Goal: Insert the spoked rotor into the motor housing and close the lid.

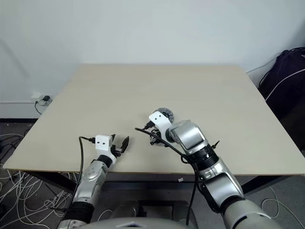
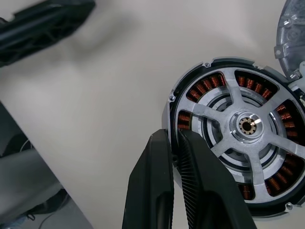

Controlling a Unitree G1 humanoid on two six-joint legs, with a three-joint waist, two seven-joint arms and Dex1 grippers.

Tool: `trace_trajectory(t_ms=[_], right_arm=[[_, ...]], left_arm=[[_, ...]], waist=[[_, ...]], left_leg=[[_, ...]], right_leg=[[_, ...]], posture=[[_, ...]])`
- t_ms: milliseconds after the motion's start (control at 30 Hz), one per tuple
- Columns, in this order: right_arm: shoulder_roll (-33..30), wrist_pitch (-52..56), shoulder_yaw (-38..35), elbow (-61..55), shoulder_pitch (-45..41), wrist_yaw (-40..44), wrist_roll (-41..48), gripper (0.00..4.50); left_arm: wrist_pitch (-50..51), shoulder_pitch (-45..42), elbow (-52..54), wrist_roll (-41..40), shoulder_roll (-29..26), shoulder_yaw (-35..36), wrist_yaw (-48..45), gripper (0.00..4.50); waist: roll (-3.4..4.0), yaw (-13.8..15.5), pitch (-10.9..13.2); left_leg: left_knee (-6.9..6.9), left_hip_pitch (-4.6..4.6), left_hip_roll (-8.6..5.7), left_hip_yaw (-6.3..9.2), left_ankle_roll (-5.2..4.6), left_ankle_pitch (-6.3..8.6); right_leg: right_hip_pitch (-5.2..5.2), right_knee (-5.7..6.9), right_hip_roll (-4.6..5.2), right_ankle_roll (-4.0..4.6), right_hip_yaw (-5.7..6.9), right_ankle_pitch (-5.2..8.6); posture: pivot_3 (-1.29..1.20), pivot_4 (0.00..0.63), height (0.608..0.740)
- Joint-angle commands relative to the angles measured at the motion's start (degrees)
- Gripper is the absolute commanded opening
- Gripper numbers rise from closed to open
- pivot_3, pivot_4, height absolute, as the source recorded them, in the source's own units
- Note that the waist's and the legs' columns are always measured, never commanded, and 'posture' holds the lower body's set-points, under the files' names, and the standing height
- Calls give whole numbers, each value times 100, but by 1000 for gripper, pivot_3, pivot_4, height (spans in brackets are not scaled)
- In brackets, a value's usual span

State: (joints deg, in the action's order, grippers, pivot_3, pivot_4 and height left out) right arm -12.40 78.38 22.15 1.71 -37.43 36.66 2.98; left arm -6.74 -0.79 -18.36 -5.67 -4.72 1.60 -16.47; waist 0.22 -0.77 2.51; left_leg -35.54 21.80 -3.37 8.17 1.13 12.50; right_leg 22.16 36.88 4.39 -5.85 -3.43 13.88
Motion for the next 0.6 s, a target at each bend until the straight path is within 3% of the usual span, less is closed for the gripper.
trace_trajectory(t_ms=[33,367,467,600], right_arm=[[-33,-81,-89,-160,-159,-130,155,2],[51,44,-345,-436,-196,-171,755,3071],[-83,-309,-314,-742,-215,138,1057,3071],[-930,-2036,403,-1170,-19,962,912,3071]], left_arm=[[-48,-41,139,-53,-17,0,-38,3670],[-25,-98,67,-61,-47,10,-105,3670],[-21,-119,40,-55,-46,12,-123,3670],[-22,-154,-8,-55,-46,20,-138,3670]], waist=[[0,-8,0],[1,-68,-1],[1,-71,-1],[0,-61,-1]], left_leg=[[1,0,0,0,0,0],[-1,-1,2,0,0,0],[0,-1,2,0,0,0],[-4,-1,1,5,-1,1]], right_leg=[[1,1,0,1,0,0],[-3,2,0,-4,1,2],[-2,1,0,-4,1,2],[-13,-7,1,-7,12,3]], posture=[[0,0,740],[0,0,740],[0,0,740],[0,0,740]])
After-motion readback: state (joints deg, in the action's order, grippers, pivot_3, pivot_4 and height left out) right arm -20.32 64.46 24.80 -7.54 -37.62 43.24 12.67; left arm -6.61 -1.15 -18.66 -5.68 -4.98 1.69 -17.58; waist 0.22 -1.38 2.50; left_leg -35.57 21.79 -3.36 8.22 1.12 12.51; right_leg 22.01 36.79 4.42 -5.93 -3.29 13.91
